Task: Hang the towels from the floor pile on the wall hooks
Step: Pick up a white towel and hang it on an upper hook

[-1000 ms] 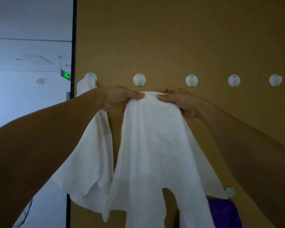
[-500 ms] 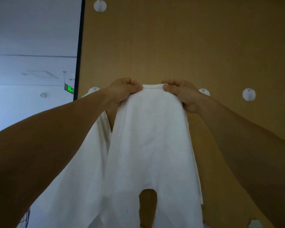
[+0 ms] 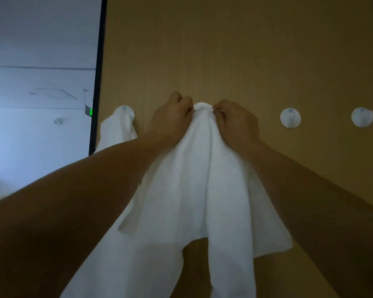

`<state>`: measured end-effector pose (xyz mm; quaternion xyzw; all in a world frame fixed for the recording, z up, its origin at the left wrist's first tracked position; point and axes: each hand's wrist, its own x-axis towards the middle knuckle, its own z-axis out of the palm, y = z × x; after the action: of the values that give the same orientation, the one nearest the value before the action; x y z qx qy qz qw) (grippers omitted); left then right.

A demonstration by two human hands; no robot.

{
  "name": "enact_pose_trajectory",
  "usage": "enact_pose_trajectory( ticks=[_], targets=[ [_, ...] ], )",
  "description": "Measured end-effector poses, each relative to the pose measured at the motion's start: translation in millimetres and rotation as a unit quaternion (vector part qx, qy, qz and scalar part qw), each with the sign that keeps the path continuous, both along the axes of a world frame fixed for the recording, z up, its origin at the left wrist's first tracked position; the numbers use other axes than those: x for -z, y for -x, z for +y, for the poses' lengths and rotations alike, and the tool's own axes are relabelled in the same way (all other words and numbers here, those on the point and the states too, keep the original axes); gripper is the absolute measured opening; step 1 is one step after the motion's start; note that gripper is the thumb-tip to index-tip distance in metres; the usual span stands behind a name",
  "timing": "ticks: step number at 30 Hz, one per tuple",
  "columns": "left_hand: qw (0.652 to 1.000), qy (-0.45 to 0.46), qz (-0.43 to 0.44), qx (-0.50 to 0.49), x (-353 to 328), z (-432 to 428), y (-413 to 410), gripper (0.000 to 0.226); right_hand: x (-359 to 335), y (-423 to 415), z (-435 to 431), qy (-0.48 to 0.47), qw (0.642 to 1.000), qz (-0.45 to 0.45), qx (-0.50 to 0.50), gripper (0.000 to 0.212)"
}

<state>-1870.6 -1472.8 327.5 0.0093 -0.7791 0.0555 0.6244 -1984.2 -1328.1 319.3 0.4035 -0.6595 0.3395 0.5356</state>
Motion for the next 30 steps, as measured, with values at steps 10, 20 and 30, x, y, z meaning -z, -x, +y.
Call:
enact_pose_trajectory(
  ticks=[10, 20, 30],
  targets=[
    [0.996, 0.047, -0.073, -0.002, 42, 8, -8, 0.024, 50, 2, 6, -0.064, 0.995, -0.047, -0.052, 0.033],
    [0.99, -0.007, -0.111, -0.081, 51, 2, -30, 0.045, 67, -16, 29, -0.052, 0.981, -0.154, -0.109, 0.035],
    [0.976, -0.089, -0.199, 0.005, 62, 29, -40, 0.023, 77, -44, 27, -0.131, 0.956, -0.239, -0.109, 0.048]
  ],
)
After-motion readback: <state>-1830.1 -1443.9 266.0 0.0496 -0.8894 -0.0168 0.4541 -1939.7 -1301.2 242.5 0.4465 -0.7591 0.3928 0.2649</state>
